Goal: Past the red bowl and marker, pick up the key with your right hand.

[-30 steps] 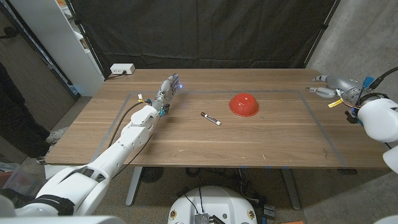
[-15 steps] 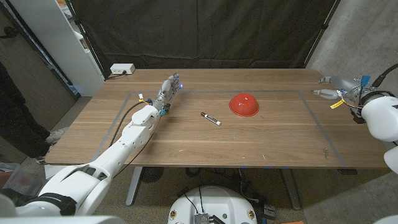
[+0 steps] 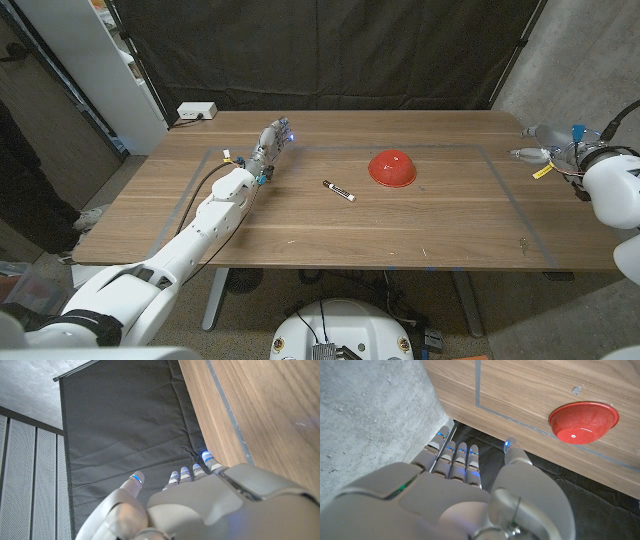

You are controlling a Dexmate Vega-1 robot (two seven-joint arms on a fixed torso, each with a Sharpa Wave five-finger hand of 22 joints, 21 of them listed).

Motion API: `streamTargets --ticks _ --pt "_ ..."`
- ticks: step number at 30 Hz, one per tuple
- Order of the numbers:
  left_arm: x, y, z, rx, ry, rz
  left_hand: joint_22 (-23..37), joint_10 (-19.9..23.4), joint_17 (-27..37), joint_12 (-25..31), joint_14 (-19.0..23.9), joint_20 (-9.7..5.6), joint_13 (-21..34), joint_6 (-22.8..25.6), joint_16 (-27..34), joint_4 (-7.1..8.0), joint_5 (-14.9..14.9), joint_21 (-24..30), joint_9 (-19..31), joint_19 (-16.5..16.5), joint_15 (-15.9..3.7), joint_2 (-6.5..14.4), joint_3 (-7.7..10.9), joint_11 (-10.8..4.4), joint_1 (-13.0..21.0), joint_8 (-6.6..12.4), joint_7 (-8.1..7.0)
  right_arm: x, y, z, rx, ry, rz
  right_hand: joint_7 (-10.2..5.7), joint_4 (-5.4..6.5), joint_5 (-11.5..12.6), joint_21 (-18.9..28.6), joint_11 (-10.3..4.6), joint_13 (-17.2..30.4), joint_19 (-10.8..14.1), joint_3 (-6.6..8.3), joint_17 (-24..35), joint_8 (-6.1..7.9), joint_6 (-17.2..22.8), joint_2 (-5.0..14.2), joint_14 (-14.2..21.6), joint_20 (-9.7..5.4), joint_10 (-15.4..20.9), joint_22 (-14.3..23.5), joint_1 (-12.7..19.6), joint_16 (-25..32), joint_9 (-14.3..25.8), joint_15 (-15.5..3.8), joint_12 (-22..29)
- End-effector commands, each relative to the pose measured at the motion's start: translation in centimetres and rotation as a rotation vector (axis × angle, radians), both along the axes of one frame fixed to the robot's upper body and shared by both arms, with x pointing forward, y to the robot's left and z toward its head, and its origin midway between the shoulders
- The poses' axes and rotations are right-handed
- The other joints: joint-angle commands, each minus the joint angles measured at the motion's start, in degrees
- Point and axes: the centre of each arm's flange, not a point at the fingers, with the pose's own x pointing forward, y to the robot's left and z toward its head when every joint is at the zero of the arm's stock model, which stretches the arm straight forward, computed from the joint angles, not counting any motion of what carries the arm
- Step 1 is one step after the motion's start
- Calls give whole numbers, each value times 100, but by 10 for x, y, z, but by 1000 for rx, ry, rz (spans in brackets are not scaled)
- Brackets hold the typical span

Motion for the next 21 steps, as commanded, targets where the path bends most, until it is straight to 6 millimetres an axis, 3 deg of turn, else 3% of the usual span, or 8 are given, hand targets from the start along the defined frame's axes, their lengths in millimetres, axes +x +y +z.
streamTargets --ticks 1,21 --pt "0 -1 -1 2 6 4 20 -3 17 28 -6 20 29 27 31 20 38 2 23 -4 35 489 -16 -2 -24 17 5 -1 1 -5 -50 48 -72 -15 -18 50 -2 -13 23 40 14 20 -8 15 -23 -12 7 35 15 77 -17 34 -55 -14" --pt "1 -3 -4 -1 10 -5 21 -3 19 26 -7 22 29 36 30 26 42 -9 24 0 30 490 -30 2 -34 11 4 -4 1 -14 -101 141 -175 -94 -28 103 -48 -116 28 -12 62 22 -58 -75 -115 -134 1 -148 14 305 -65 41 -101 -97"
